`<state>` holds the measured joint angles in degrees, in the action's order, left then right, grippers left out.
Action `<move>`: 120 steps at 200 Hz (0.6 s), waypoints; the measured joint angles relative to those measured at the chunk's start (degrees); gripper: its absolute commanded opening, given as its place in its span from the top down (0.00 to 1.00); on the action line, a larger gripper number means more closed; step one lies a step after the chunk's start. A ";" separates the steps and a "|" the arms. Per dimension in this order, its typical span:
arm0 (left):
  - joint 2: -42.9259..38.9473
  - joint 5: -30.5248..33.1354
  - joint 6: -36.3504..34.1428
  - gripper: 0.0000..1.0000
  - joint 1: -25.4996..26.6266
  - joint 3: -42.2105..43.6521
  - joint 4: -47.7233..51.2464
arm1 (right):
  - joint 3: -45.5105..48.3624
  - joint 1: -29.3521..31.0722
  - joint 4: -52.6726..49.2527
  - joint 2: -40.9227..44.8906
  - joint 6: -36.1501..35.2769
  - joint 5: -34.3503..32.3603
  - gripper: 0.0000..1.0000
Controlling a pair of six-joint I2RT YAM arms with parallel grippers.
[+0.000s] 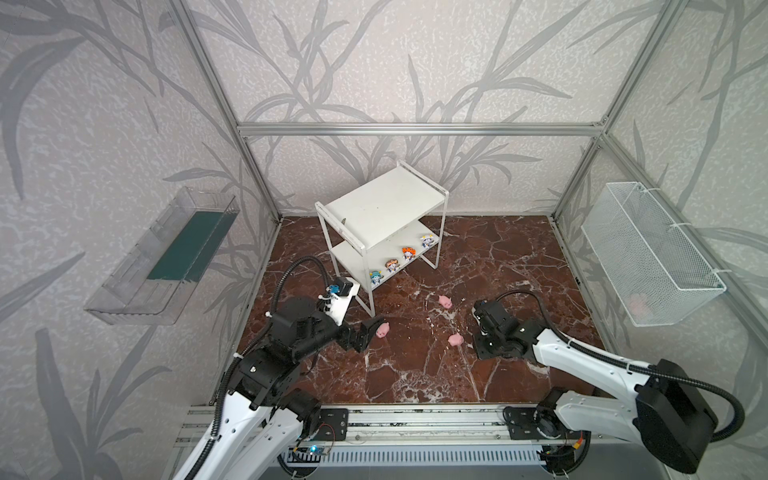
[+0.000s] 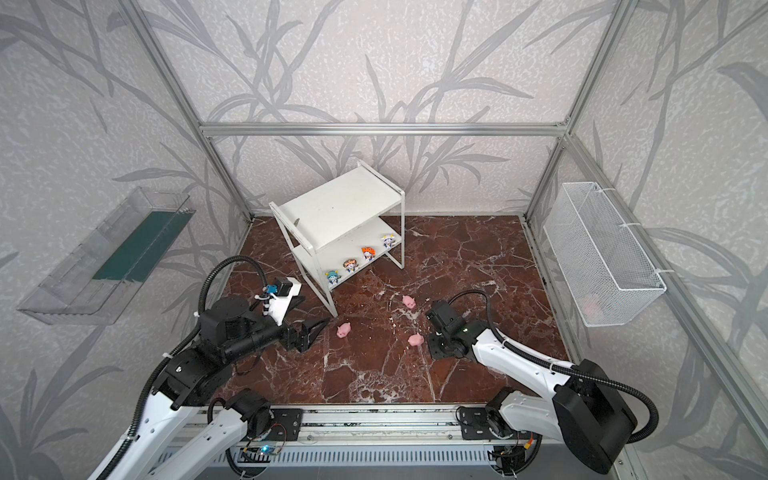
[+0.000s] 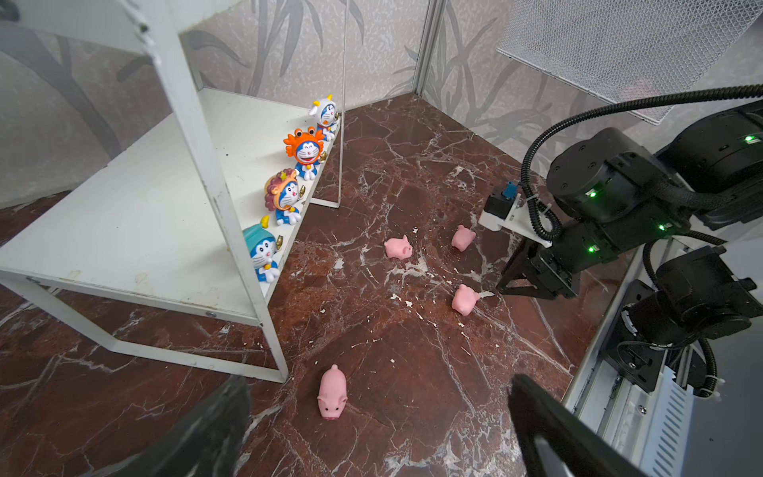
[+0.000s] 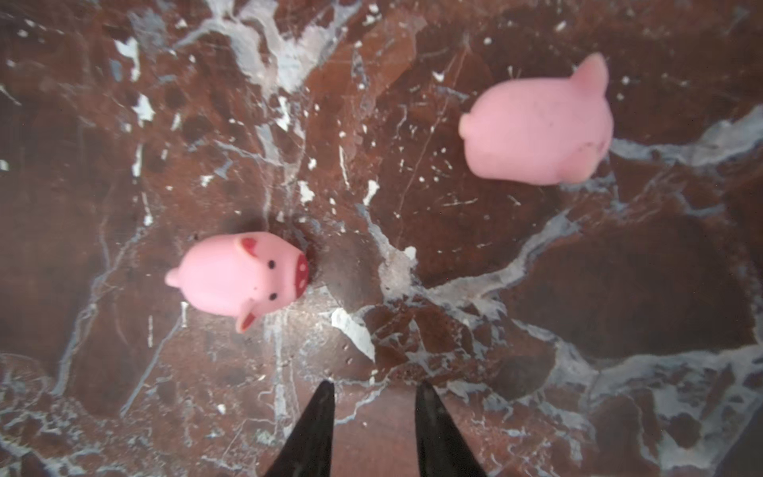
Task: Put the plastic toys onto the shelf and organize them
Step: 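Withdraw the right gripper from the shelf and move it over the pink pigs, then lower the right gripper onto a pink pig and close on it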
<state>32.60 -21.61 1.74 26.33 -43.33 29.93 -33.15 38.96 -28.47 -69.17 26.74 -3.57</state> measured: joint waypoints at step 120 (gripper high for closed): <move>-0.57 -1.22 0.44 0.01 -0.04 0.00 0.00 | -7.37 0.81 6.25 -15.43 -5.18 2.01 0.67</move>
<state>32.03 -22.83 2.17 26.28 -43.33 29.93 -40.51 39.77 -22.22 -84.60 21.56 -1.56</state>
